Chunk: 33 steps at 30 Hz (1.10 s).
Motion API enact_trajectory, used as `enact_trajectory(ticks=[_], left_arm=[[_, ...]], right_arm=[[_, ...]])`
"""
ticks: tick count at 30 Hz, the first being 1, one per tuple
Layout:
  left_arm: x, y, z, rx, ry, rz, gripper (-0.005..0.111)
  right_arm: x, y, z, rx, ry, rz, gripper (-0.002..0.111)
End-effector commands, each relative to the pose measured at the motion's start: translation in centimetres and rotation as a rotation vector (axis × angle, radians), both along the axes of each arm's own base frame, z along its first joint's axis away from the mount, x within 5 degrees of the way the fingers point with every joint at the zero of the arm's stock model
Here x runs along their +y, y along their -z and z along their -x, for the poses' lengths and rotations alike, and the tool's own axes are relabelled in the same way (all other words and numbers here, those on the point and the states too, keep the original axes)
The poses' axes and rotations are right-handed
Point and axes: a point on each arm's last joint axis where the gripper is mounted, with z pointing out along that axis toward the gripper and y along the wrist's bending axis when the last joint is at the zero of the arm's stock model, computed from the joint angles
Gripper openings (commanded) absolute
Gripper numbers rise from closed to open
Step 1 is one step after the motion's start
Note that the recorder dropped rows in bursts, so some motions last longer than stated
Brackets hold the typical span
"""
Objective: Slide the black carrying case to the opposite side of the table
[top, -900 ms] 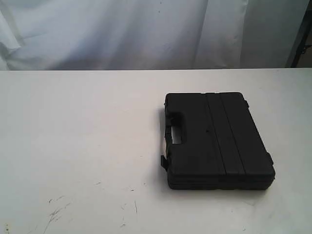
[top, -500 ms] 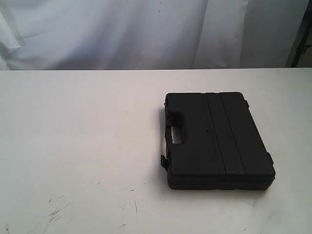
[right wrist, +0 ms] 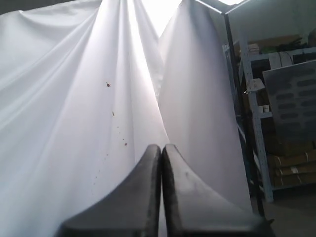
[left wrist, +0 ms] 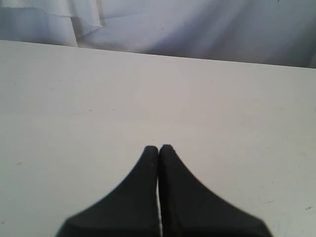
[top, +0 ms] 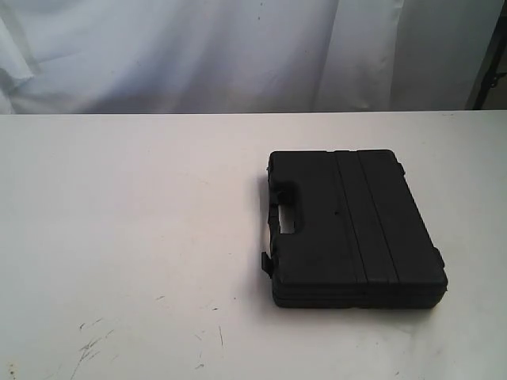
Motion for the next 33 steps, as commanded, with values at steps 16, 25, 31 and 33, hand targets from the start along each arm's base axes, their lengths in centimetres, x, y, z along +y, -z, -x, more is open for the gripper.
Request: enact_trajectory(ticks=[16, 25, 31, 33], left_arm=[[0.0, 0.0, 0.0, -0.012, -0.002, -0.002, 0.0], [0.0, 0.0, 0.0, -0.012, -0.002, -0.002, 0.0], [0.0, 0.0, 0.0, -0.012, -0.002, -0.002, 0.0], [0.0, 0.0, 0.0, -0.012, -0.002, -0.002, 0.0]], right_arm=[[0.8, -4.9, -14.2, 0.714, -0.121, -0.013, 0.0], [2.7, -1.2, -16.6, 1.048, -0.218, -0.045, 0.0], [2.8, -1.5, -17.0, 0.993, -0.211, -0.136, 0.0], [2.8, -1.4, -17.1, 0.999, -0.225, -0.094, 0.0]])
